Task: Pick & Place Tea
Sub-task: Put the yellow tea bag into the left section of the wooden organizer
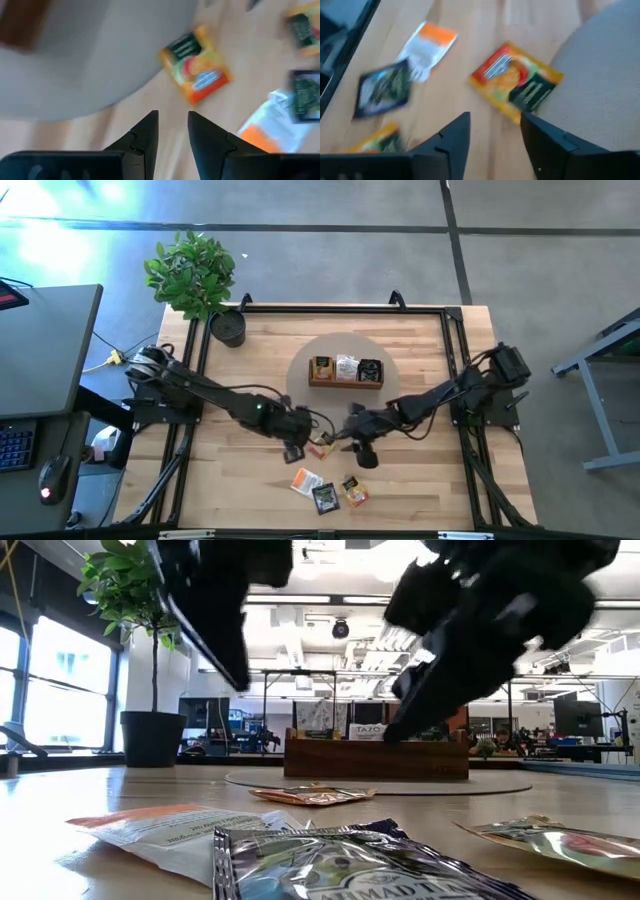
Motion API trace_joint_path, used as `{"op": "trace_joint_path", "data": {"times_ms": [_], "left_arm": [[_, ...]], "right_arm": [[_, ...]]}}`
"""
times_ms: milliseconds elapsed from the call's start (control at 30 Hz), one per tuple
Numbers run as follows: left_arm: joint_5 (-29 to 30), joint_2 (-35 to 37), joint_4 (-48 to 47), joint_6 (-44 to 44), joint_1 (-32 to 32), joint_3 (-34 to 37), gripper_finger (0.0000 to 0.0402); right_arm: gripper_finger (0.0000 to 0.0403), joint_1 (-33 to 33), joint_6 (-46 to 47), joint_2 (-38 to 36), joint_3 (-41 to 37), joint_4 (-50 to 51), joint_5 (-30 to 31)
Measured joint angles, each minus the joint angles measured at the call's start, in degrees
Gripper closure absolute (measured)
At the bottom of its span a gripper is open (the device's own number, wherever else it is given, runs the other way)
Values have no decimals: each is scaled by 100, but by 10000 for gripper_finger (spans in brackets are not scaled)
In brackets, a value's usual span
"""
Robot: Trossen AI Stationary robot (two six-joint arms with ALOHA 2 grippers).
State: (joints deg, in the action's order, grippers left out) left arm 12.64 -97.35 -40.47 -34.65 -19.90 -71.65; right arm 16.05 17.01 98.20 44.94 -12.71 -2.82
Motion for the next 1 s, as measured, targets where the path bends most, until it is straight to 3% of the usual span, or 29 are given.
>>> {"op": "trace_joint_path", "data": {"times_ms": [200,333,400,567,833,1000], "left_arm": [[-464,96,1835,177,1,1186,299],[-652,85,3067,524,0,1785,299],[-758,87,3482,676,2,1956,299],[-808,19,3708,629,-2,2037,298],[-984,-678,4445,1467,1,2028,298],[-775,-991,4885,1495,2,1966,298]], "right_arm": [[189,-309,712,455,6,-481,10],[187,-510,1816,587,18,-686,6],[191,-626,1908,605,9,-553,-36],[204,-825,2296,786,12,-697,-562],[219,-793,2394,933,32,-887,-568],[228,-789,2367,946,25,-1003,-726]]}}
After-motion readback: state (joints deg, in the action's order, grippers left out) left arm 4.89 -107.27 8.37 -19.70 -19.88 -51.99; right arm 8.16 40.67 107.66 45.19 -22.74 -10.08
